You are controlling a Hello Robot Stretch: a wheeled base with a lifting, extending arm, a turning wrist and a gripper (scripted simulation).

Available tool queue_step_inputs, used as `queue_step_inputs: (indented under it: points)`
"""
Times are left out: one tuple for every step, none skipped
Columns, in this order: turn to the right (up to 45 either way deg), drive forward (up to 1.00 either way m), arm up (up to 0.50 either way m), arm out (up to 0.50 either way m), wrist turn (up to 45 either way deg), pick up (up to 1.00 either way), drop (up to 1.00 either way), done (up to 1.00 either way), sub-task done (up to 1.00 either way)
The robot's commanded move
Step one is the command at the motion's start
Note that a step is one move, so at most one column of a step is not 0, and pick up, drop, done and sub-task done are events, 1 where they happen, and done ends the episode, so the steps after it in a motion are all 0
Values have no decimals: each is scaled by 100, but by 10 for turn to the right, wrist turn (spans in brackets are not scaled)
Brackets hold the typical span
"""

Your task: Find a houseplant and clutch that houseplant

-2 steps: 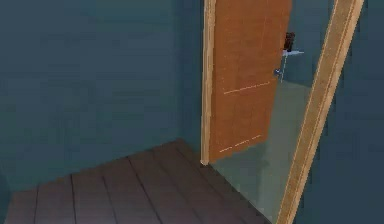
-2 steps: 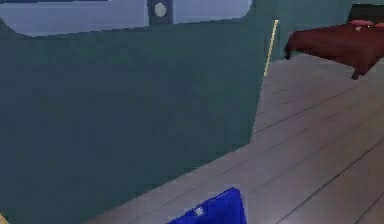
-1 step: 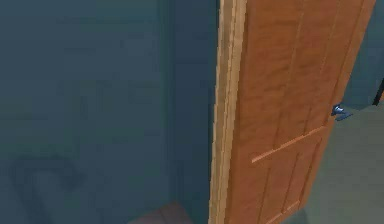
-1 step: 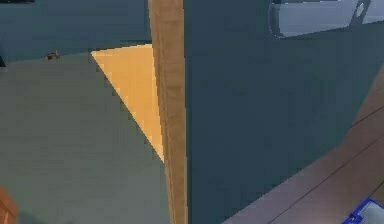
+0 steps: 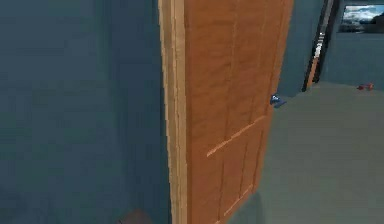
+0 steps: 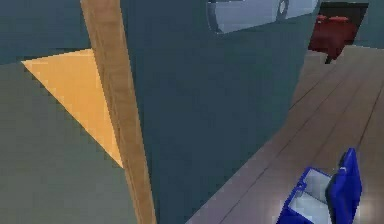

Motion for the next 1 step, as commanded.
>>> queue_step_inputs:
  points:
    - [30,0,0,0,0,0,0,0,0]
